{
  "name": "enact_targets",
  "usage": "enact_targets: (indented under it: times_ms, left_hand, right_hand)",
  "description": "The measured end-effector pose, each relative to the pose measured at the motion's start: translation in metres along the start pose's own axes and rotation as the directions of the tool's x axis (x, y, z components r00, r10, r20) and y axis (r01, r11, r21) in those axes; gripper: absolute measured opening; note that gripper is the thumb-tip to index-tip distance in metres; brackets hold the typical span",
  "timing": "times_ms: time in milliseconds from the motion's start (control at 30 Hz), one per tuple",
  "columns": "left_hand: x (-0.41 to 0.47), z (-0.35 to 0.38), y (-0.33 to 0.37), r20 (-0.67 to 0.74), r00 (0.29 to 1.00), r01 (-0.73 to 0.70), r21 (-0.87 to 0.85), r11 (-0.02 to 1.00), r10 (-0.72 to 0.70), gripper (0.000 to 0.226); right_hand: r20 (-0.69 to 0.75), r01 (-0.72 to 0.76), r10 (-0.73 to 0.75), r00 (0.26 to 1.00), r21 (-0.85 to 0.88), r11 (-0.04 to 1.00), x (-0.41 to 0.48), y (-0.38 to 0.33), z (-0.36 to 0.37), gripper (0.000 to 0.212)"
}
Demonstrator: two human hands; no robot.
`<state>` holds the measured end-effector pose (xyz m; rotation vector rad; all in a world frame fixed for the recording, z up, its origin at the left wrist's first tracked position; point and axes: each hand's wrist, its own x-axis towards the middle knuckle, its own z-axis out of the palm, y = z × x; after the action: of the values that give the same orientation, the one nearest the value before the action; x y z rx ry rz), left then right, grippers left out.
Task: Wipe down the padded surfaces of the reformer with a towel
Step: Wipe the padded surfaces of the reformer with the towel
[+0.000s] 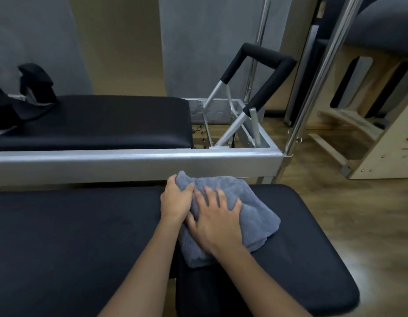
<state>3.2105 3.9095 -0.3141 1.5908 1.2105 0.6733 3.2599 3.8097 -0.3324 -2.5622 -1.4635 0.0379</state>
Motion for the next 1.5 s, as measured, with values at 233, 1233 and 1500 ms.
enact_targets:
  times_ms: [233,1233,1500]
  left_hand:
    - [-0.047,-0.004,0.008,-0.044,0.979,-0.191,0.15,0.97,0.2,0.059]
    - [-0.086,-0.006,0.046,0.578,0.787,-0.309,0.065,0.949,0.217,0.027]
    - [-0.114,0.031,0.05,0.419,0.882,-0.198,-0.083,0.977,0.215,0.031]
  right_hand:
    - [-0.02,-0.091,0.103,0.994,0.328,0.94,-0.043,0.027,-0.028,0.052]
    - [0.1,-0.294,0.307,0.947,0.656,0.695,-0.067,0.141,-0.151,0.014]
    - [0.205,-0.414,0.385,0.9,0.68,0.605,-0.058,0.111,-0.131,0.05]
